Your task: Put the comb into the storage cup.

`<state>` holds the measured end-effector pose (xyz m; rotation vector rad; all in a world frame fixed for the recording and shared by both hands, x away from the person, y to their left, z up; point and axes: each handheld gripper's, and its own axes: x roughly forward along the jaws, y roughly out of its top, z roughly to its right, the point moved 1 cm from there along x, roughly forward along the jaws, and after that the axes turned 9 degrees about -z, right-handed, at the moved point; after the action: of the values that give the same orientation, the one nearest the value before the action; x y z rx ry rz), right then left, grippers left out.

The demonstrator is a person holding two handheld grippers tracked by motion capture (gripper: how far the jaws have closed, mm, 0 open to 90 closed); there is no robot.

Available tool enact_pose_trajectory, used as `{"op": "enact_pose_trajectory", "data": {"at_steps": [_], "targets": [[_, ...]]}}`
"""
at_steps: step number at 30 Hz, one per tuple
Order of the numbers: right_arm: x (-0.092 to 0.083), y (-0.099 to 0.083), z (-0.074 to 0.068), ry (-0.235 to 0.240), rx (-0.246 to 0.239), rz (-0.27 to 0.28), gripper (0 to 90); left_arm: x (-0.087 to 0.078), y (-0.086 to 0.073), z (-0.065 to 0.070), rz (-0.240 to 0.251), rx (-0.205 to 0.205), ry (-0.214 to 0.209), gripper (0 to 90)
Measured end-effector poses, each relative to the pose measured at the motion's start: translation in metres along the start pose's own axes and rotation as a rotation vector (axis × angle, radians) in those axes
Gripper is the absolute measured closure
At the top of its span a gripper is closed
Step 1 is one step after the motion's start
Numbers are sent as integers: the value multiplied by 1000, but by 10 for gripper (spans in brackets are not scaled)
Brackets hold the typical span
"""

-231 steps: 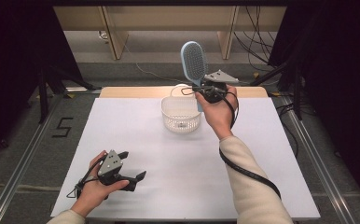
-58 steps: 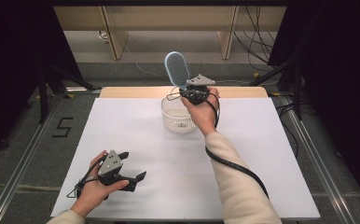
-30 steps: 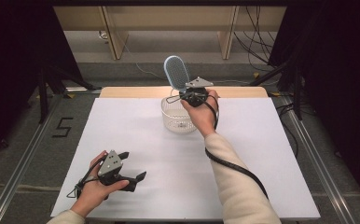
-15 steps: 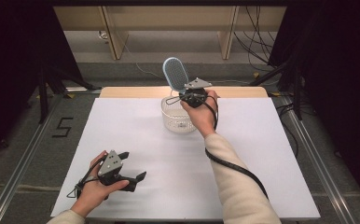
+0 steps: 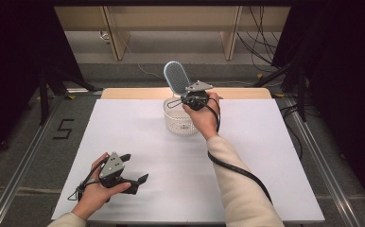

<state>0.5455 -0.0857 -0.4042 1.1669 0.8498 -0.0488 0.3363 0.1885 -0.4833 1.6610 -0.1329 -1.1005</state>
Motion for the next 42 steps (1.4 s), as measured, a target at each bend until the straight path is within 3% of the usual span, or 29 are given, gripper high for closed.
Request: {"op": "enact_pose_trajectory", "data": {"at_steps": [42], "targets": [[8, -4, -5, 19, -38, -56, 700, 0, 0, 0, 1, 3, 2, 29]]}}
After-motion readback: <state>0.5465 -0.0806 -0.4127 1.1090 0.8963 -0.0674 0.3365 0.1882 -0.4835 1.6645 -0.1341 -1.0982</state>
